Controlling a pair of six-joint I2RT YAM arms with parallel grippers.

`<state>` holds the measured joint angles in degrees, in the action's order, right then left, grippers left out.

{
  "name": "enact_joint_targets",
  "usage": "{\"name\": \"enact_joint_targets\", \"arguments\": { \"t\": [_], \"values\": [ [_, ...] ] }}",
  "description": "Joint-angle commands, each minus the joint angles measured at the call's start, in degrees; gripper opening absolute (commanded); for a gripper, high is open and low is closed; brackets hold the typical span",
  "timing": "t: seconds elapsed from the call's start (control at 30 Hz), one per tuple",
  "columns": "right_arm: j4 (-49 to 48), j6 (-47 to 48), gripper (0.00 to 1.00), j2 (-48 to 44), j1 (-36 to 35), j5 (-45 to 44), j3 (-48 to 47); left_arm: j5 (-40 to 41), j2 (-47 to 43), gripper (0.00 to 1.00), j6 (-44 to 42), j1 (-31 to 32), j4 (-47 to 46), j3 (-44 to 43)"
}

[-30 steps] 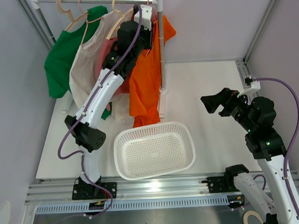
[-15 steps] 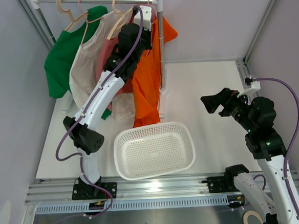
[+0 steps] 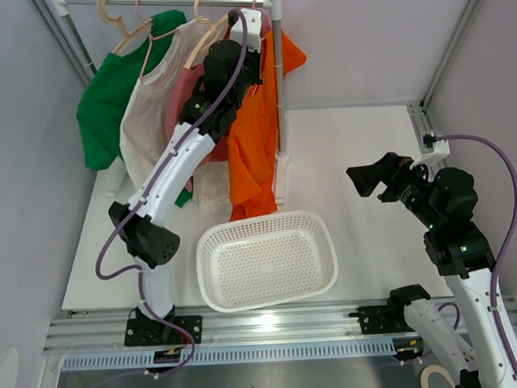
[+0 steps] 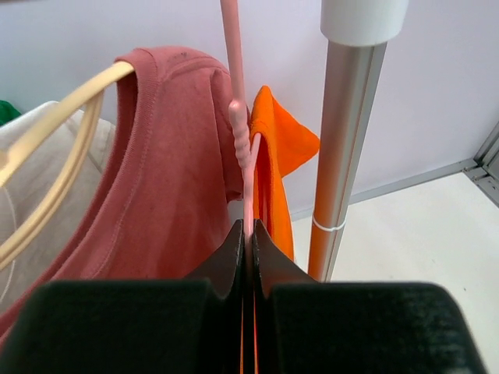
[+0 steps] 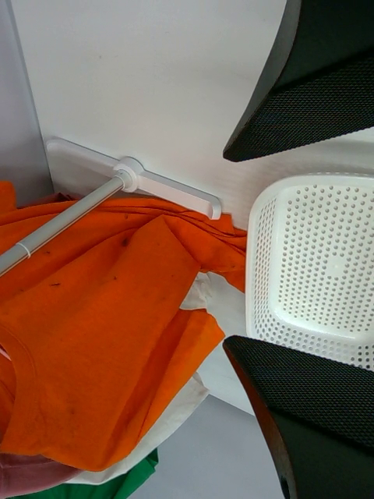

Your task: Remove the t-shirt from the hanger

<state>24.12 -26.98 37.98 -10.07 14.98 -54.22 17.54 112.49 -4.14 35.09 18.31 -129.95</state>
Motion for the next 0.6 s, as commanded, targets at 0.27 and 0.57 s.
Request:
{"name": "enact_joint_targets", "arguments": {
  "t": [0.27,0.57],
  "values": [
    [-1.5,-0.7,0.99,-0.2,-0.2,1.7,0.5,5.9,-14.2,0.01,-3.2,1.8,-9.4,2.8],
    [-7.1,0.8,1.00,4.9,-2.5,12.8,-0.5,18.4,-25.2,0.01,2.1,5.2,-4.2,13.9]
  ]
}}
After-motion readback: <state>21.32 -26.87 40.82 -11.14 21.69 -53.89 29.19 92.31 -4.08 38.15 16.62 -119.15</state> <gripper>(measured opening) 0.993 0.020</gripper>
